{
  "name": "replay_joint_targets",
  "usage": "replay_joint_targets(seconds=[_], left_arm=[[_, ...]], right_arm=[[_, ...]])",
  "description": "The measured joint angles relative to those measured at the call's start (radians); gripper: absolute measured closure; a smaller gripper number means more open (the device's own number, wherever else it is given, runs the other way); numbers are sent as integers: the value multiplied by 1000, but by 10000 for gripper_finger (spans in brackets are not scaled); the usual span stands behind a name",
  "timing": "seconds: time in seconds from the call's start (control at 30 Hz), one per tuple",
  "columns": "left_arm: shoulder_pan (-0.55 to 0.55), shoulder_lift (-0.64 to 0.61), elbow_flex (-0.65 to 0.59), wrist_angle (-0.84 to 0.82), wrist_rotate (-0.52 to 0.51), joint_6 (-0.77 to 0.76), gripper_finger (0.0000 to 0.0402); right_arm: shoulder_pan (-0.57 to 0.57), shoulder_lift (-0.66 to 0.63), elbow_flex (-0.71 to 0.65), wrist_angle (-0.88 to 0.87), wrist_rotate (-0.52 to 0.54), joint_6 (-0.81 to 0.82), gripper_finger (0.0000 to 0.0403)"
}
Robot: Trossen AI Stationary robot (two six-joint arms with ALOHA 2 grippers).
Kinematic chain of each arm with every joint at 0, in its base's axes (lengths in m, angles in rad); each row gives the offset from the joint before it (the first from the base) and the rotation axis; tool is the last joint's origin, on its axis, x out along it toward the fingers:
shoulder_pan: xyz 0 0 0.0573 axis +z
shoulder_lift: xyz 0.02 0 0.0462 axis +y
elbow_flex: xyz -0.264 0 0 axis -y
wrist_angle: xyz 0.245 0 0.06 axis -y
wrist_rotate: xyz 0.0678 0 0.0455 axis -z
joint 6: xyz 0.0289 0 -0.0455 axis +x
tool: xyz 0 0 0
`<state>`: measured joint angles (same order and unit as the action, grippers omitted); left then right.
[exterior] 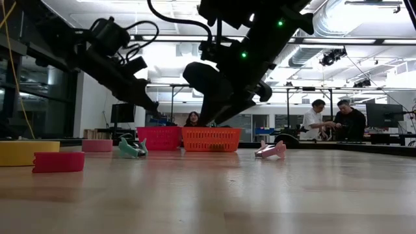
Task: Pick and place Stapler, Stapler remover, tape
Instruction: Put the black staple remover into the red bin
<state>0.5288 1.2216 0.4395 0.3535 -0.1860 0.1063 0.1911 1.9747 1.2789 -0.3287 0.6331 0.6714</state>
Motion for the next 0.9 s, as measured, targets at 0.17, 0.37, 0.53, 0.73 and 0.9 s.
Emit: replay_joint_targets(seconds=[0.17,0.37,0.53,0.73,0.9], left_arm=[[86,47,0,47,134,-3,309],[116,142,5,129,181,-9,309],[113,191,49,116,180,-8,309],[113,216,76,84,180,-9,308],[112,216,76,83,181,-10,278]], right_arm=[[1,0,0,-3,-15,21,206],[1,0,0,-2,-11,28,206],[1,0,-1,-1,-14,28,206],[1,0,-1,0,-15,34,206],[1,0,-1,1,-15,47,206]])
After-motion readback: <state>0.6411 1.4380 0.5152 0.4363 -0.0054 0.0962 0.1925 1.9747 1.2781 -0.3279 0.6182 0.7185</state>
